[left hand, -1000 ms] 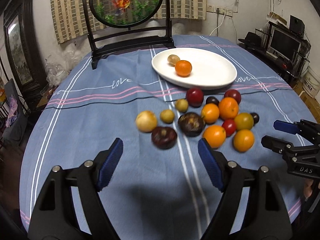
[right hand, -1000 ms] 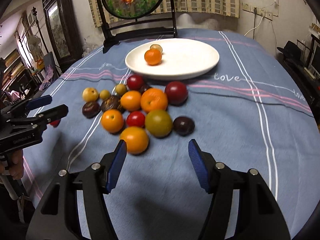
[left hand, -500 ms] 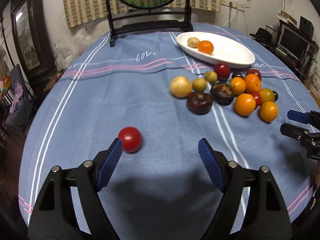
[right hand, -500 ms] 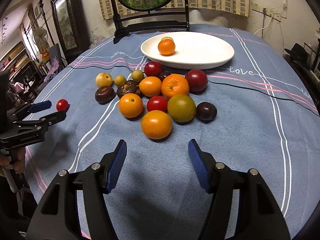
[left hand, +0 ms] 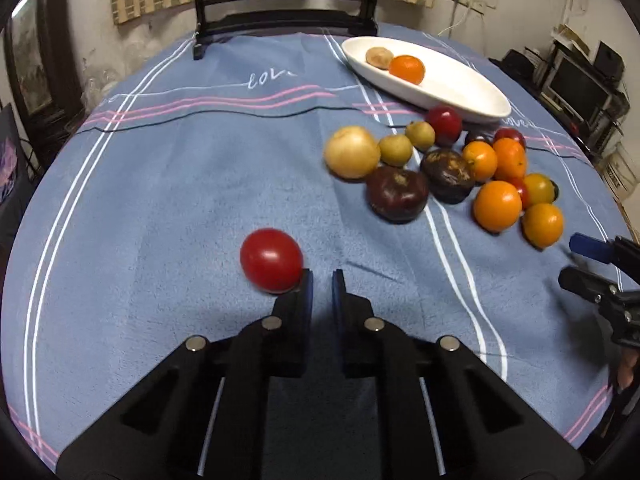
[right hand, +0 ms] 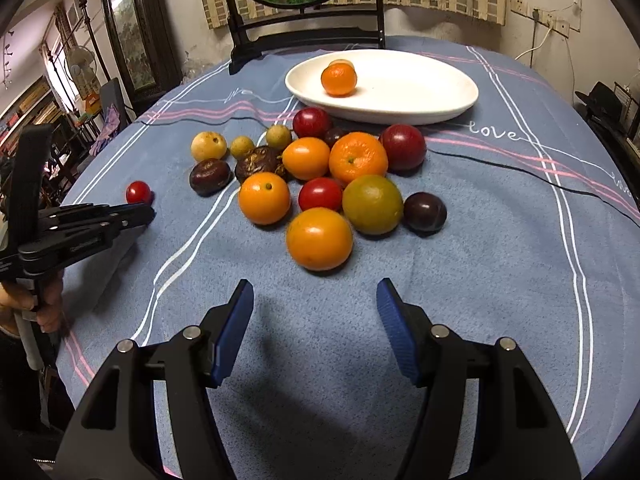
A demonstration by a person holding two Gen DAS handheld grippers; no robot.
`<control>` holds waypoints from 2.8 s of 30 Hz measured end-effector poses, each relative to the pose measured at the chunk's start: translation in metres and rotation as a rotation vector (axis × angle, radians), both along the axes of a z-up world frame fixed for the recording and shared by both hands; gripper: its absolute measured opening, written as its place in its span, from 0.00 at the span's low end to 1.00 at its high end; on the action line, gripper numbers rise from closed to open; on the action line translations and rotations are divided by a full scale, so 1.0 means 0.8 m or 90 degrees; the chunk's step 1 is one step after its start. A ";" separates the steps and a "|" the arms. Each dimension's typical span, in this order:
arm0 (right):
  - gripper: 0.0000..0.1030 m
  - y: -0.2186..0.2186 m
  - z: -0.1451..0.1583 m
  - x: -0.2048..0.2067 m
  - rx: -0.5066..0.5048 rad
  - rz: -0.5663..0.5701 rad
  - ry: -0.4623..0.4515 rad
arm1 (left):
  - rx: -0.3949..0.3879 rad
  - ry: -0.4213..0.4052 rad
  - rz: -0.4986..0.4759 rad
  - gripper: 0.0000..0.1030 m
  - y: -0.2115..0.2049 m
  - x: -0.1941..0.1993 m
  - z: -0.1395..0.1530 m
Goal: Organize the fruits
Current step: 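Grasp the red tomato with the left tool while the right tool grasps the orange, then lower the red tomato and orange onto the white plate and open both tools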
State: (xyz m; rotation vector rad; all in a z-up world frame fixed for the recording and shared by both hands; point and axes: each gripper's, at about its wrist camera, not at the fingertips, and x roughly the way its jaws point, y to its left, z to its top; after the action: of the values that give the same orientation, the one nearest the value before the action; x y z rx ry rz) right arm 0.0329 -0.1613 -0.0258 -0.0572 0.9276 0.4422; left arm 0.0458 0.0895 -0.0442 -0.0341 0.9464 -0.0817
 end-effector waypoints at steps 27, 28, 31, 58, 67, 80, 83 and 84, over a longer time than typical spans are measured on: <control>0.62 0.022 -0.006 0.006 -0.018 0.015 0.008 | -0.006 -0.001 0.060 0.31 0.050 0.012 0.000; 0.62 0.020 -0.007 0.008 -0.016 0.012 0.009 | -0.001 0.002 0.059 0.30 0.047 0.016 -0.001; 0.62 0.019 -0.008 0.013 -0.009 0.005 0.008 | 0.022 0.000 0.049 0.29 0.035 0.020 0.000; 0.37 -0.025 0.087 0.071 0.015 -0.027 -0.135 | 0.019 -0.093 -0.111 0.29 -0.100 0.082 0.092; 0.37 -0.029 0.065 0.177 -0.006 -0.056 -0.110 | 0.020 -0.065 -0.106 0.29 -0.151 0.197 0.074; 0.58 -0.032 0.035 0.220 -0.039 -0.074 -0.093 | 0.025 -0.030 -0.095 0.56 -0.165 0.251 0.038; 0.59 -0.037 0.042 0.214 -0.027 -0.072 -0.096 | 0.015 -0.033 -0.090 0.58 -0.158 0.243 0.045; 0.59 -0.038 0.044 0.212 -0.023 -0.073 -0.096 | 0.015 -0.034 -0.089 0.60 -0.156 0.240 0.047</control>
State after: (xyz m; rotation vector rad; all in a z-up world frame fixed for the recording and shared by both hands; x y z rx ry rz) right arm 0.2023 -0.1917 0.0093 -0.0688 0.7856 0.3113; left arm 0.2376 -0.0357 -0.0064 0.0552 0.8953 -0.2001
